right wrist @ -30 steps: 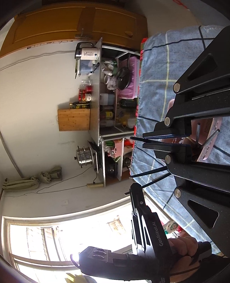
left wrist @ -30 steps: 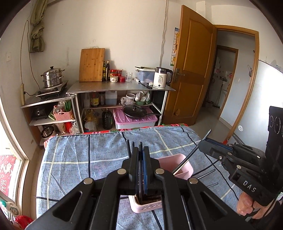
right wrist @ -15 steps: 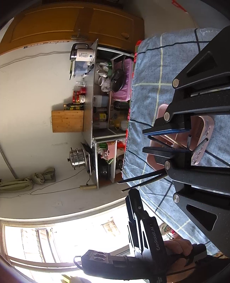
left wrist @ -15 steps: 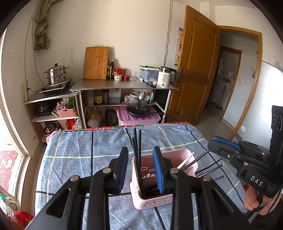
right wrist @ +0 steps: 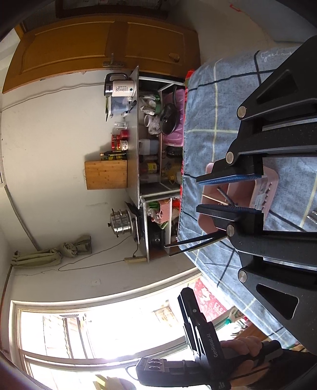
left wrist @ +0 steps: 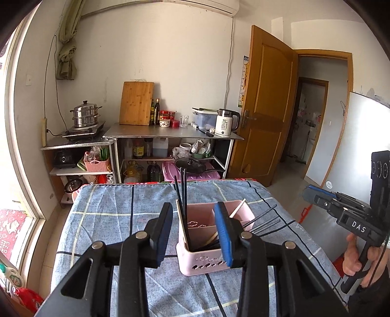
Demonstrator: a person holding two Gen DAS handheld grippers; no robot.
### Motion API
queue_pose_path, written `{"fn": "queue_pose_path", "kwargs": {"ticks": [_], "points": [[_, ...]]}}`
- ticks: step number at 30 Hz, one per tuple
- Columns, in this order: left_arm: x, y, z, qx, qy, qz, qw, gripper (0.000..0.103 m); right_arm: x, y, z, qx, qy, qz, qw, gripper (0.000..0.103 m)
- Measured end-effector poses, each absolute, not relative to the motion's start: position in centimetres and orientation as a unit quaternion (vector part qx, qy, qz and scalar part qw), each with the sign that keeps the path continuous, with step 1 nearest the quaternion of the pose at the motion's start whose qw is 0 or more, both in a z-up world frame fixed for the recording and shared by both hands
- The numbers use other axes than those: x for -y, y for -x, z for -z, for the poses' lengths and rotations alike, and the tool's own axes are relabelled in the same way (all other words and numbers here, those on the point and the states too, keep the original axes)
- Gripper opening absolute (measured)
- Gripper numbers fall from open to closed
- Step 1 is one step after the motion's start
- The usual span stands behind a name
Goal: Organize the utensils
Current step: 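Move the right gripper to the silver metal chopsticks and close on one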
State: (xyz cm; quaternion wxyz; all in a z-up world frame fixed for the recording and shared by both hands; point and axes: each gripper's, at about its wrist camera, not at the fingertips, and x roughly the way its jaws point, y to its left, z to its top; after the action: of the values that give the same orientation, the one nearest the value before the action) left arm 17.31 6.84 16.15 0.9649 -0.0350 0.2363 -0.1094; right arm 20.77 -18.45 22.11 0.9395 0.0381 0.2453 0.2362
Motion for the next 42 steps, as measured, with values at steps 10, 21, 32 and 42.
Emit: {"fn": "queue_pose_path", "kwargs": {"ticks": [10,21,32,42], "points": [[-5.7,-11.9,-12.2,-0.242,0.031,0.12,0.962,0.037,21.4,-15.5,-19.1,-0.252,-0.062,-0.223,0.94,0.017],[-3.9,-9.7,-5.9,-0.305,0.035,0.132,0.942,0.037,21.7,-12.0,-13.8,-0.304,-0.059,-0.22,0.925,0.017],[-1.9,-9.5,-1.8,-0.353,0.029,0.147,0.923,0.037,21.4,-11.5,-10.2,-0.346,-0.065,-0.221,0.91,0.016],[0.8,-10.5,1.2,-0.395,0.022,0.163,0.904,0.037,20.4,-11.5,-7.7,-0.378,-0.062,-0.232,0.894,0.016]]}}
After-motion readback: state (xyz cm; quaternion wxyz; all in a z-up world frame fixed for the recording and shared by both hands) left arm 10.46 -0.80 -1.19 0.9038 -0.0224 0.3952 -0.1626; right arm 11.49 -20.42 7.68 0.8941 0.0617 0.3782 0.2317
